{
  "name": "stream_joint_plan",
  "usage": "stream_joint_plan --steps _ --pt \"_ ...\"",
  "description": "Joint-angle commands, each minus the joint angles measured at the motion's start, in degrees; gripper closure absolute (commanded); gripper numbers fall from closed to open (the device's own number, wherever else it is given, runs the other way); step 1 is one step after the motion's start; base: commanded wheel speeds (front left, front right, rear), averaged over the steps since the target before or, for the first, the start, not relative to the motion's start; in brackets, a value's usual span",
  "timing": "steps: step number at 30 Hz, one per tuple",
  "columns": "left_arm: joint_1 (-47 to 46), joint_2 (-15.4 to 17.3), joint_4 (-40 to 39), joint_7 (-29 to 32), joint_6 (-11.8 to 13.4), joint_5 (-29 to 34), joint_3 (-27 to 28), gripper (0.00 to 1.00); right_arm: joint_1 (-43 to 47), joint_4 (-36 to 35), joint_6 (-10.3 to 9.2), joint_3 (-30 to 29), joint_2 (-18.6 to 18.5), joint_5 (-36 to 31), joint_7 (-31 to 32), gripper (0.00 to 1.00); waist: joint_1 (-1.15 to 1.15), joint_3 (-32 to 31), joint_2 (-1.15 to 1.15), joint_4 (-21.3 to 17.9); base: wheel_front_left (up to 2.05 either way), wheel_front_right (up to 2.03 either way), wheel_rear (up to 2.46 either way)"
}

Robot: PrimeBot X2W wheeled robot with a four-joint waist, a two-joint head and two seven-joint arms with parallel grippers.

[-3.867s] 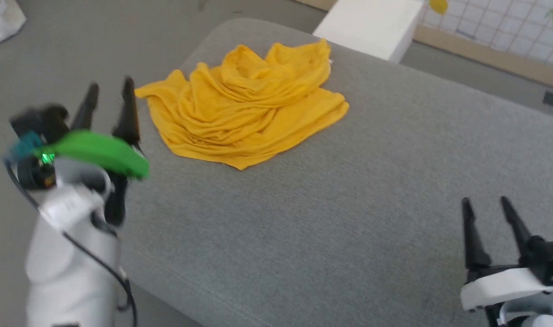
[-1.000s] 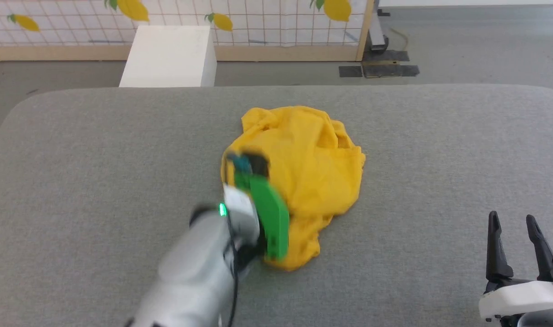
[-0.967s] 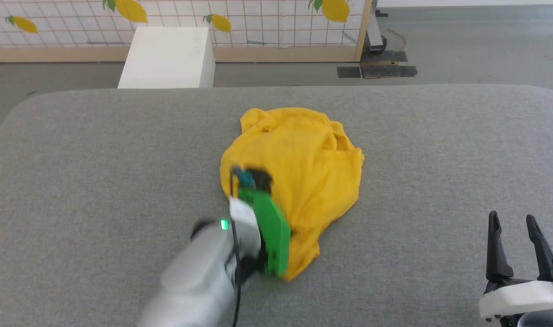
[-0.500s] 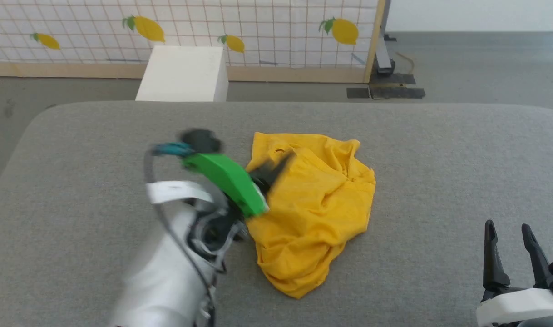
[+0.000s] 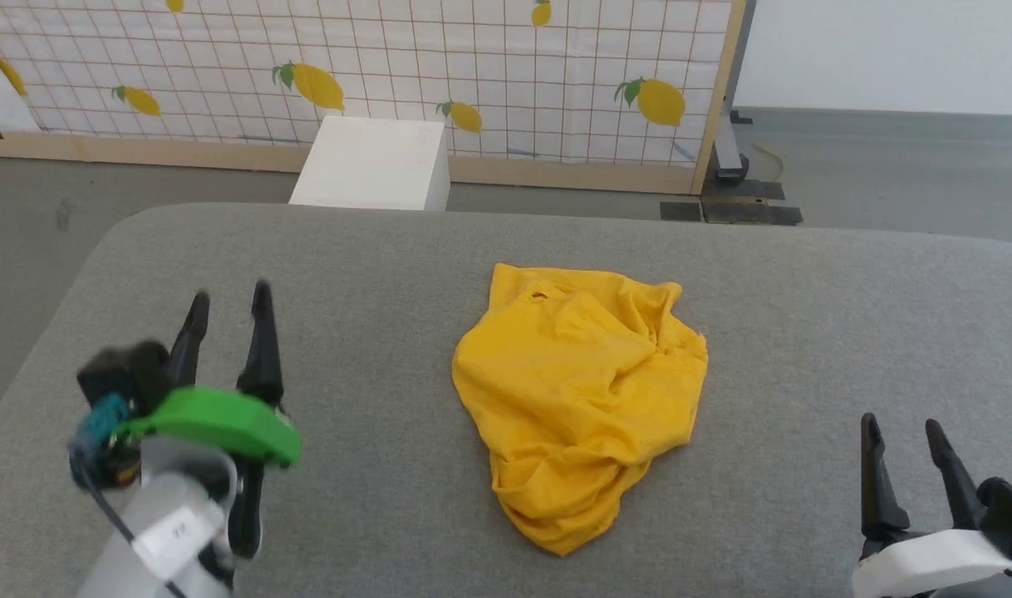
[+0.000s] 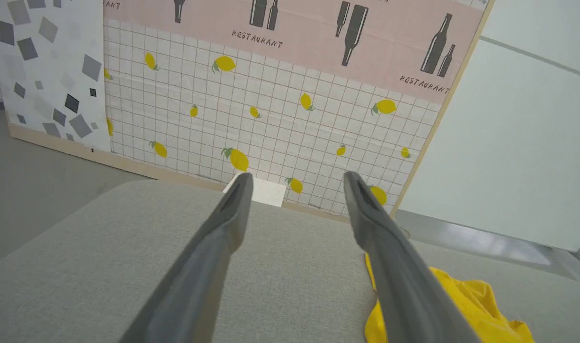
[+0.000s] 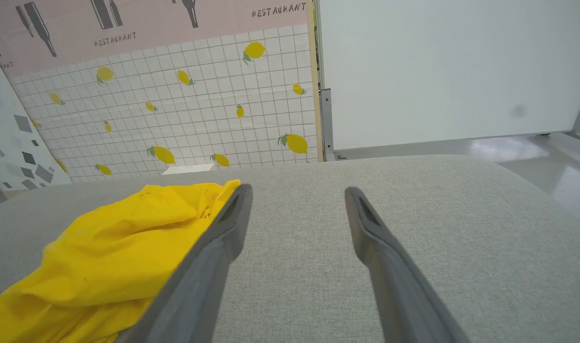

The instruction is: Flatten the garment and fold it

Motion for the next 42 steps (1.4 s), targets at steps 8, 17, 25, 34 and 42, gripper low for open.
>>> stream_joint_plan --steps 8,17,25,34,42 --pt "11.37 -3.42 -9.38 -0.58 3.33 8.62 4.98 0.00 -7.15 3.50 -0.08 0.68 -0.01 1.45 8.93 0.00 0.00 4.34 0.00 0.66 0.00 0.00 0.00" --pt "10.70 -8.75 -12.36 -0.59 1.03 12.87 6.96 0.00 -30.29 17.19 -0.08 6.16 -0.02 -4.85 30.65 0.00 0.00 12.10 0.00 4.55 0.00 0.00 0.00" --pt "8.40 -12.70 -11.36 -0.60 -2.16 14.24 8.37 0.00 -40.19 28.26 -0.08 9.60 -3.07 -12.74 46.73 0.00 0.00 16.71 0.00 9.07 0.00 0.00 0.00" --pt "7.73 -14.64 -9.47 -0.60 -4.64 15.76 9.54 0.00 -38.49 33.00 -0.08 16.39 -4.20 -9.64 51.75 0.04 0.00 17.91 0.00 9.81 0.00 0.00 0.00" --pt "7.51 -15.27 -7.58 -0.60 -6.51 16.85 9.47 0.00 -39.69 23.50 -0.08 9.82 -8.91 -1.81 38.65 1.00 0.00 14.99 0.00 7.72 0.00 0.00 0.00"
